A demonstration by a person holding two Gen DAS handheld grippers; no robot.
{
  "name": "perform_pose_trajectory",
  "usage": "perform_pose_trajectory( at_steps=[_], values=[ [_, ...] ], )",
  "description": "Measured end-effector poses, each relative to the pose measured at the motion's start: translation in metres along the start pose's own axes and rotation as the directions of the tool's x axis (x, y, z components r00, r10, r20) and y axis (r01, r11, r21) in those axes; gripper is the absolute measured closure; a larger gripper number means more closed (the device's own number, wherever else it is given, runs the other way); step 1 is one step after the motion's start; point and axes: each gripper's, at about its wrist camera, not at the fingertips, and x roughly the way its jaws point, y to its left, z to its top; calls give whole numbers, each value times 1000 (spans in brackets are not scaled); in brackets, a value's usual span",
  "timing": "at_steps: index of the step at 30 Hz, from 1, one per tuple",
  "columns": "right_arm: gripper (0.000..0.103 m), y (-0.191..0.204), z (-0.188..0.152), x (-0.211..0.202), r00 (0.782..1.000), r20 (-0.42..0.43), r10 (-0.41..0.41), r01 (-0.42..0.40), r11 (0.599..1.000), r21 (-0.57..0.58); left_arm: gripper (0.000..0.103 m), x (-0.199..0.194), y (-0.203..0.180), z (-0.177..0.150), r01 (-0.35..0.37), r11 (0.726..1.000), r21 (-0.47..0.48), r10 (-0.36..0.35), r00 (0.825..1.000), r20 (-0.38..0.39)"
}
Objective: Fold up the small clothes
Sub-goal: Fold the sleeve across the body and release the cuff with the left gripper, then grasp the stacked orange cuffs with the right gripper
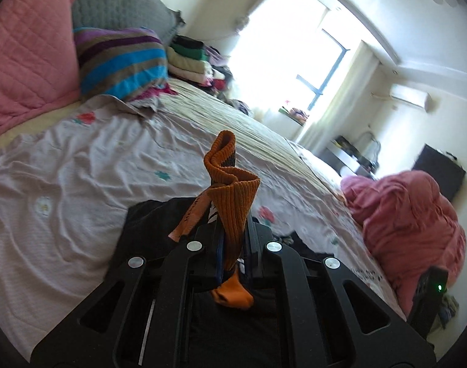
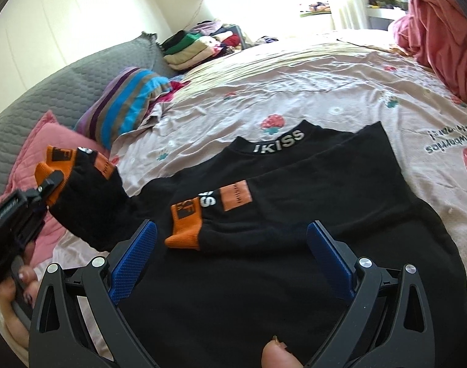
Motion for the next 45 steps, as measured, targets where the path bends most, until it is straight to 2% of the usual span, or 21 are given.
perform_pose_trajectory(
  at_steps=[4, 8, 14, 20, 22, 24, 25, 27, 29, 31, 33, 36, 38, 41, 43, 44, 45],
  values=[
    [5, -15, 0, 0, 1000, -10, -4, 5, 998, 62, 99, 18, -21, -18, 6, 998, 66, -1, 997, -77],
    [5, -28, 1, -2, 1000, -3, -18, 18, 993, 115, 99, 31, -29, -30, 32, 995, 90, -19, 990, -140],
    [5, -49, 1, -6, 999, -9, -32, 33, 981, 193, 99, 52, -33, -51, 71, 993, 89, -46, 966, -253],
    [5, -63, 1, -7, 999, -12, -50, 51, 970, 236, 97, 73, -39, -72, 90, 990, 107, -46, 931, -362],
    [5, -65, 1, -4, 999, -23, -48, 52, 969, 242, 91, 79, -36, -77, 105, 992, 72, -66, 910, -410],
    [5, -66, 0, 0, 998, -37, -47, 55, 968, 244, 80, 80, -32, -78, 117, 992, 43, -86, 895, -437],
    [5, -66, 1, 2, 998, -42, -46, 55, 969, 241, 75, 80, -30, -77, 114, 993, 35, -87, 895, -438],
    [5, -63, 0, 9, 997, -64, -39, 53, 971, 232, 72, 77, -29, -75, 114, 993, 32, -89, 896, -436],
    [5, -59, -1, 17, 996, -84, -26, 44, 975, 217, 64, 73, -26, -71, 104, 994, 30, -82, 903, -421],
    [5, -53, -3, 25, 994, -106, -15, 37, 979, 202, 50, 70, -24, -65, 91, 995, 33, -70, 910, -408],
    [5, -48, -4, 33, 992, -123, 1, 23, 981, 195, 43, 67, -20, -60, 95, 995, 17, -80, 915, -395],
    [5, -42, -6, 41, 990, -138, 7, 19, 982, 189, 36, 63, -14, -52, 84, 996, 0, -78, 926, -369],
    [5, -36, -8, 46, 988, -153, 3, 24, 985, 170, 34, 61, -9, -47, 60, 998, -6, -58, 936, -348],
    [5, -27, -13, 54, 982, -190, 1, 24, 992, 126, 29, 61, -2, -41, -18, 1000, 14, 22, 942, -335],
    [6, -19, -18, 59, 977, -212, 10, 12, 995, 102, 20, 61, 6, -38, -59, 998, 10, 59, 942, -330],
    [9, -14, -21, 63, 974, -228, 18, 2, 996, 89, 19, 60, 10, -36, -78, 997, 4, 75, 943, -325],
    [18, -10, -24, 67, 971, -239, 23, -4, 997, 81, 18, 60, 13, -34, -91, 996, 1, 86, 944, -319]
  ],
)
